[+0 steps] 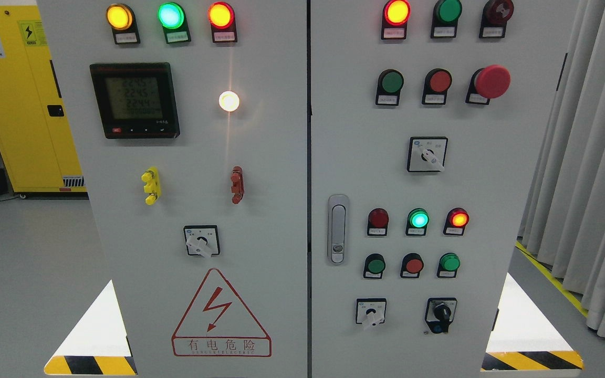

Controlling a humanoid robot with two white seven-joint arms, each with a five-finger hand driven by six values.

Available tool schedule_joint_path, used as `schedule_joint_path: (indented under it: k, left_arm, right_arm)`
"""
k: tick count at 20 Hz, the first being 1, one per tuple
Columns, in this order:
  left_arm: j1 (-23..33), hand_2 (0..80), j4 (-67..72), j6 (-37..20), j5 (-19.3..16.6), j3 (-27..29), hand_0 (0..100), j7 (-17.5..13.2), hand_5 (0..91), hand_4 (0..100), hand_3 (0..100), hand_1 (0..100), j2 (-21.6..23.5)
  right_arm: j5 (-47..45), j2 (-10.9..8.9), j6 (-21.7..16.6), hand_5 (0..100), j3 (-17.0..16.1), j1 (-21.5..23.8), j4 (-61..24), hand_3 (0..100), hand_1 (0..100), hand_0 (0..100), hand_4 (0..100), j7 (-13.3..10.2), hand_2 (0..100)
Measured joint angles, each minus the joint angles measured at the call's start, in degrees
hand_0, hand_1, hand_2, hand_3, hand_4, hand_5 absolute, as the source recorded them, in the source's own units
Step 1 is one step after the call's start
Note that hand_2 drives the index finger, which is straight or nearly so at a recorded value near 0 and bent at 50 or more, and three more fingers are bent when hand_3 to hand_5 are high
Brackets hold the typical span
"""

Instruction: Press green start button

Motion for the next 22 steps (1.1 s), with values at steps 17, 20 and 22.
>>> schedule_joint_path:
  k: [17,20,22]
  left_arm:
    - [0.0,0.0,0.0,0.0,0.0,0.06,12,0.0,0.0,0,0,56,-1.23]
    - [0.0,0.0,0.0,0.0,0.0,0.05,12,0.0,0.0,0,0,56,-1.88]
    - [0.0,0.0,0.0,0.0,0.0,0.05,12,0.0,0.0,0,0,56,-2.3]
  right_arm:
    - [10.71,0.82,-17.49,0,8.52,7.15,-18.48,20,42,15,20,-10.9,0]
    - [15.29,0.9,-18.01,11,9.66,10.89,-26.93,29,43,16,29,-11.06,0]
    - [17.67,0.9,-18.25,15,10.35,13.01,-32.8,31,44,17,33,-11.07,0]
